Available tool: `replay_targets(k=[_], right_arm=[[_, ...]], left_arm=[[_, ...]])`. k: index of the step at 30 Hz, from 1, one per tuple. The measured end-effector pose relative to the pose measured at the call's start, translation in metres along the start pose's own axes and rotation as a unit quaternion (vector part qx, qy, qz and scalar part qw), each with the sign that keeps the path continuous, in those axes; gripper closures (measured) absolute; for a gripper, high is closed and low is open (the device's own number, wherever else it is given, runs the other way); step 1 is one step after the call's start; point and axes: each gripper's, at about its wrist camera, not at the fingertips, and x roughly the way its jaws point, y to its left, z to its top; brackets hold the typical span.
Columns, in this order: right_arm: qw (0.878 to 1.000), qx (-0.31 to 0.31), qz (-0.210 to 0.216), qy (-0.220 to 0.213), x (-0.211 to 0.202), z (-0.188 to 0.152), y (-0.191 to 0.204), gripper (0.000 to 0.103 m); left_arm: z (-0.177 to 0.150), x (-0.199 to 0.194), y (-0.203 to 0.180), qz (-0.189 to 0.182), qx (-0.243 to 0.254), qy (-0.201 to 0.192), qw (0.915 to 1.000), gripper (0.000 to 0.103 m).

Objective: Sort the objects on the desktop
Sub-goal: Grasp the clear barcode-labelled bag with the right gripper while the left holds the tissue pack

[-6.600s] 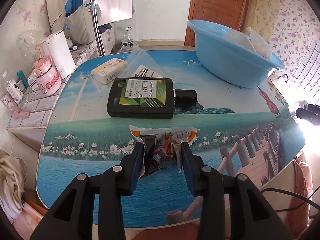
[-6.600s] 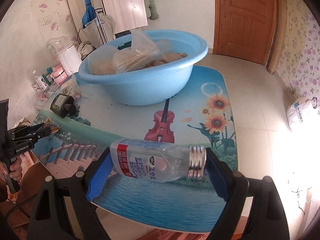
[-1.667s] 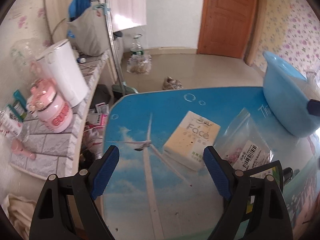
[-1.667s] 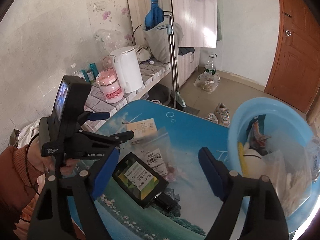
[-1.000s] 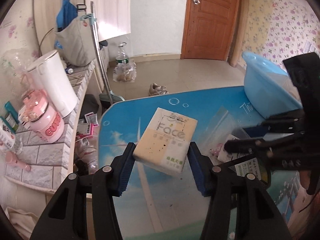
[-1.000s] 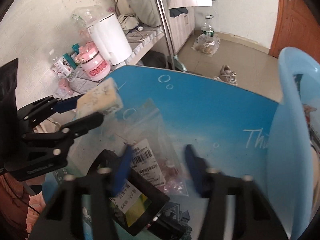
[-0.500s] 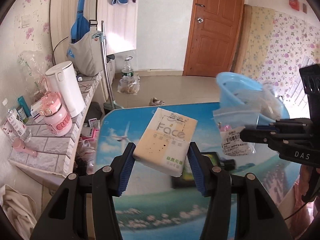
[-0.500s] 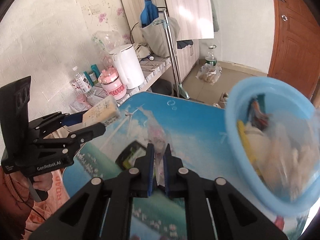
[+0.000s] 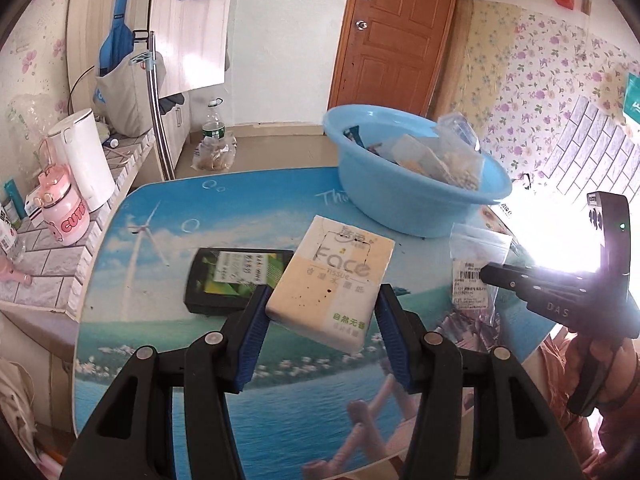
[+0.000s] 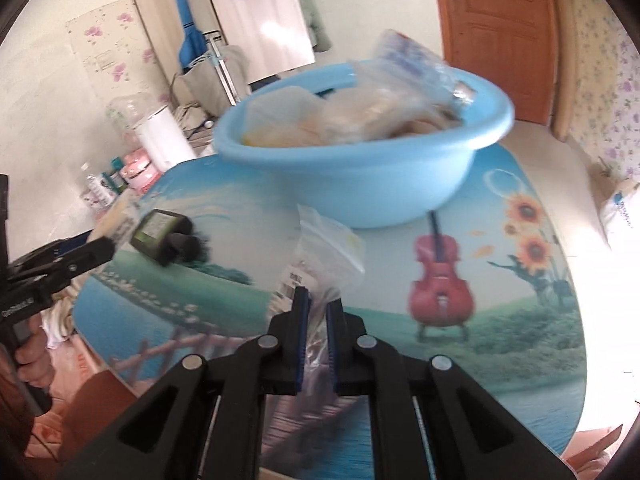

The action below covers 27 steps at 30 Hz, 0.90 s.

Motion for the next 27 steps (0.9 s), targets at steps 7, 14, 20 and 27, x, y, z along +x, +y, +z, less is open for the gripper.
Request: replay_targets(k=[7, 14, 20, 27], right_arm=[[0.999, 0.009, 0.007, -0.031, 0.0, -0.014, -0.017, 0.091], [0.998, 0.02, -0.035, -0.042, 0.009, -0.024, -0.014, 0.047], [0.995, -0.025, -0.088, -0.025, 0.019, -0.025, -0.005, 0.0], [0.995, -0.075, -0.061, -0.003, 0.027, -0.018, -0.014, 0.0]], left_arm=[[-0.009, 0.013, -0.019, 0.003, -0.008, 0.01, 0.9999, 0.051], [-0.019, 0.028, -0.037, 0.009, 0.0, 0.027, 0.9996, 0.051], [-0.023, 0.04, -0.043, 0.022, 0.001, 0.04, 0.9989, 0.051], [-0.024, 0.042, -0.043, 0.025, -0.002, 0.043, 0.9987, 0.051]])
